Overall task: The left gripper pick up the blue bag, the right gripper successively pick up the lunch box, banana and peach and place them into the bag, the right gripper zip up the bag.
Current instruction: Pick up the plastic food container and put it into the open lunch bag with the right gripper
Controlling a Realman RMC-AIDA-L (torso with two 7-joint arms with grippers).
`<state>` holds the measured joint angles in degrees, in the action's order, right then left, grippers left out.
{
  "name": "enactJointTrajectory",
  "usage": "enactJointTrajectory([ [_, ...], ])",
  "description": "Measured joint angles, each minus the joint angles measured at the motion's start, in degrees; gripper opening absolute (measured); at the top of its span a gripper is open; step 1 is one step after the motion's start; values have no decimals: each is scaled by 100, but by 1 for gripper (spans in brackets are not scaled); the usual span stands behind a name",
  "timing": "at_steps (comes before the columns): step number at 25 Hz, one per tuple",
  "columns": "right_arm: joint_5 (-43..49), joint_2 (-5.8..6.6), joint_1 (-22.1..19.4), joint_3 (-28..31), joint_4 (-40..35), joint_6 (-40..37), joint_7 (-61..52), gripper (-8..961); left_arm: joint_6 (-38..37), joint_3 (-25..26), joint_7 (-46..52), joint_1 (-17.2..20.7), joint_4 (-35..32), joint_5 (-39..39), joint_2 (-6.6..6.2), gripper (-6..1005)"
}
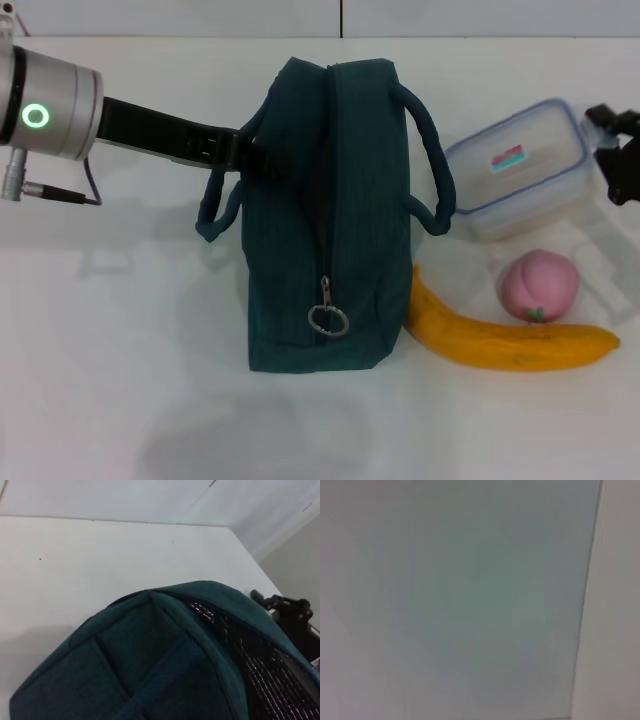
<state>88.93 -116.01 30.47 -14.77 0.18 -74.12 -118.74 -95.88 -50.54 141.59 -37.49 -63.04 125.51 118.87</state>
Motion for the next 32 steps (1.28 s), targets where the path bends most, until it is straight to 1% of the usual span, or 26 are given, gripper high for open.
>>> enactJointTrajectory([
  [3,-241,1,2,0,29,-424,-98,126,15,0,0,-2,16,-4,3,48],
  [10,-1029,15,99,1,-10,-1910,-115,137,26,0,0,-4,20,-9,29,48],
  [14,-1346,1,325,0,65,-2543,-117,143,34,0,-1,-6,20,-40,31,48],
  [17,-1460,-8,631,0,176,-2868,-117,148,41,0,-14,-20,20,-99,31,48],
  [21,-1383,-15,1092,-116,299,-2814,-5,155,51,-12,-17,-76,25,-184,45,48],
  [24,-1165,-17,1284,-251,382,-2626,130,159,58,-115,-17,-101,28,-350,56,48],
  [28,-753,-19,1362,-289,513,-2303,451,166,142,-191,-17,-98,28,-503,58,48],
  [32,-343,-18,1292,-290,526,-1934,691,172,170,-195,-17,-50,29,-520,55,48],
])
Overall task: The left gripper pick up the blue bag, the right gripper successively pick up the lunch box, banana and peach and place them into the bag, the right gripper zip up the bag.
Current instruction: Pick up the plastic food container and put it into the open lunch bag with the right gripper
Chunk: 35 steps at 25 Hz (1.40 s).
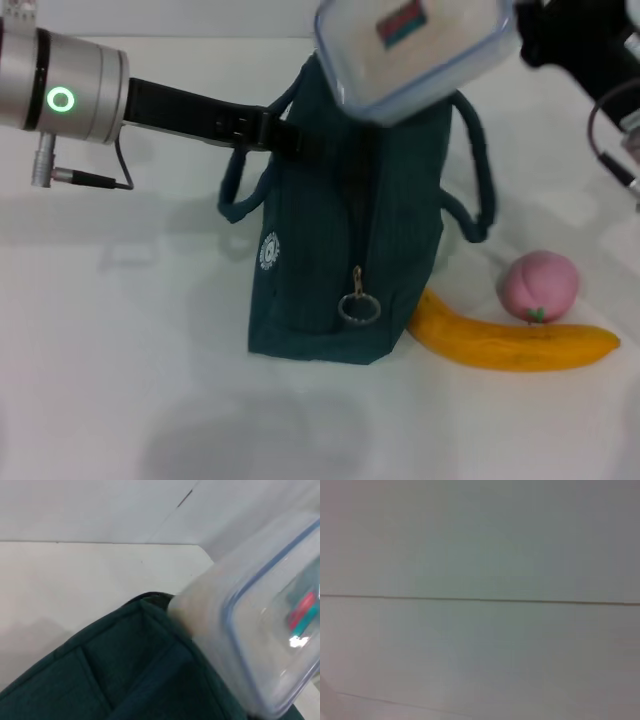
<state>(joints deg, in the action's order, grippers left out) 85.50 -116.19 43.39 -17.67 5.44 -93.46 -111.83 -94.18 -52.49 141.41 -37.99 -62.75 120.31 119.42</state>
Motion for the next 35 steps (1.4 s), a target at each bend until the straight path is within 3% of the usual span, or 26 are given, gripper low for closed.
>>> enactJointTrajectory([
  [11,465,8,-634,-143,-325,560,20,190,6,2,0,-18,0,39,-14,48],
  [20,495,0,160,-1191,-261,1142,152,205,40,-39,-23,-142,87,46,-7,48],
  [26,492,0,218,-1265,-340,1776,780,214,140,-85,-161,-233,332,46,-14,48],
  [35,494,0,317,-1539,-629,1946,1543,229,159,-85,-294,-247,369,47,-47,48],
])
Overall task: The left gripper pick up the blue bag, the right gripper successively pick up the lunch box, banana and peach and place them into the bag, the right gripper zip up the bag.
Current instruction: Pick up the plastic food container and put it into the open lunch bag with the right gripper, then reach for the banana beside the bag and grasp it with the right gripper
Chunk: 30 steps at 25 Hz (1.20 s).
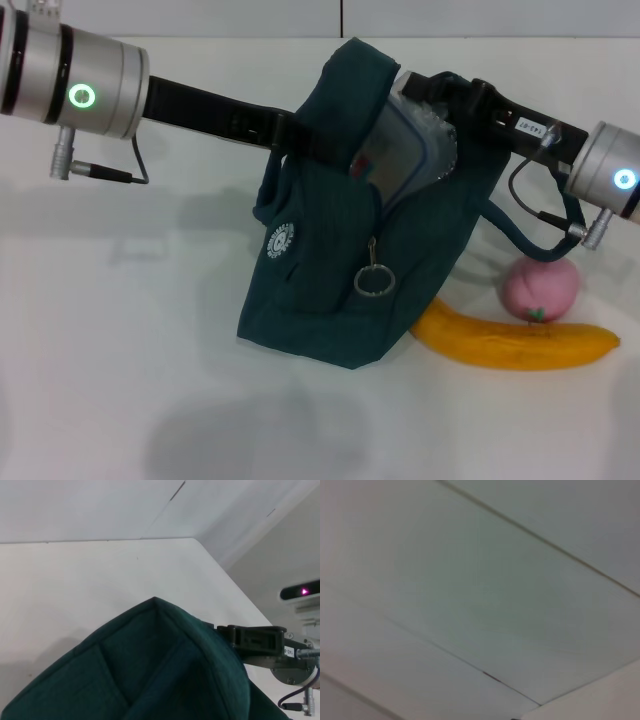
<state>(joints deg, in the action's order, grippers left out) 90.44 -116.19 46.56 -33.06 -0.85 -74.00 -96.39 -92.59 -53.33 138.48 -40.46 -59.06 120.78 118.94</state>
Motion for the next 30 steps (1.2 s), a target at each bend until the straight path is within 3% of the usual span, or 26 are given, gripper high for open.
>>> enactJointTrajectory([
  [7,0,5,-35,-159,-364,-64,473,240,6,39,-6,-3,0,0,-54,48],
  [14,-15,54,-390,-939,-1353,-542,521,461,14,185,-6,72,1,-6,-123,48],
  [18,-9,78,-905,-1036,-2441,-674,459,500,22,343,-5,148,8,11,-181,48],
  [22,207,182,-1590,-1314,-3943,-723,-55,539,53,369,-5,219,9,15,-237,48],
  [27,541,89,-2675,-1944,-6461,-979,-686,548,94,383,15,319,9,18,-274,48],
  [29,921,94,-2930,-2335,-7490,-1118,-1137,547,94,385,25,349,9,23,-277,48],
  [30,921,94,-2930,-2335,-7490,-1118,-1137,547,94,385,30,356,9,43,-281,48],
])
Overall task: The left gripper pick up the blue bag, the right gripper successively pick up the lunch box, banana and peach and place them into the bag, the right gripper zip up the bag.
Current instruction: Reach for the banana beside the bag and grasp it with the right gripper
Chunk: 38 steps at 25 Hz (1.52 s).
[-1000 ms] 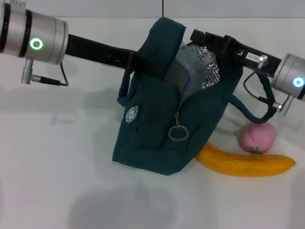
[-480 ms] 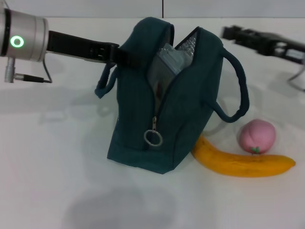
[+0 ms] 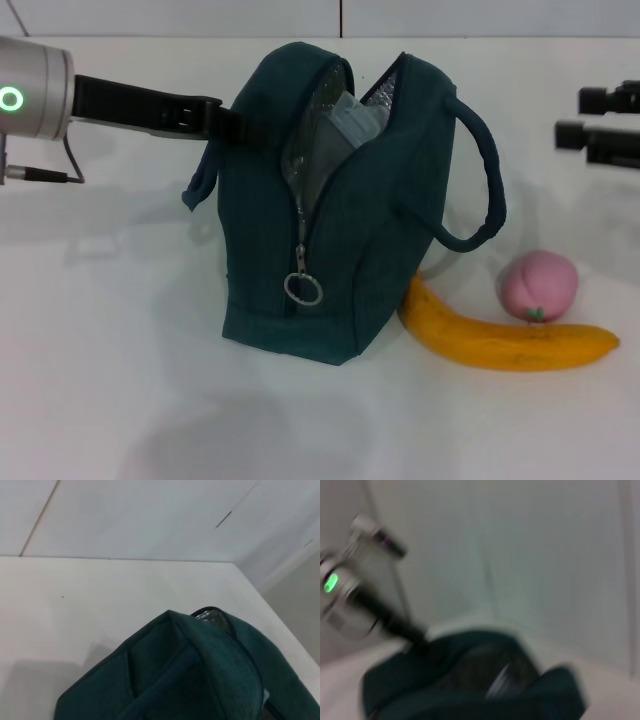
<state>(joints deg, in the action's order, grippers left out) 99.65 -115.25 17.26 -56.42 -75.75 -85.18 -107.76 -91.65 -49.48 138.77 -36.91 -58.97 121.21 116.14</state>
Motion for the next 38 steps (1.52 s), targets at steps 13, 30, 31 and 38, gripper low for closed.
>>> enactJointTrajectory([
  [13,3313,-26,707,-2402,-2229,-1145,-2721,549,76,1,36,-57,0,84,29,48],
  [30,3288,-50,1717,-2769,-488,-855,-2778,658,98,115,78,-137,0,71,26,48],
  [31,3287,-49,1752,-2795,-393,-808,-2775,664,98,115,78,-137,0,71,26,48],
  [38,3257,-58,2102,-3084,384,-562,-2754,872,131,114,62,-140,0,89,23,48],
])
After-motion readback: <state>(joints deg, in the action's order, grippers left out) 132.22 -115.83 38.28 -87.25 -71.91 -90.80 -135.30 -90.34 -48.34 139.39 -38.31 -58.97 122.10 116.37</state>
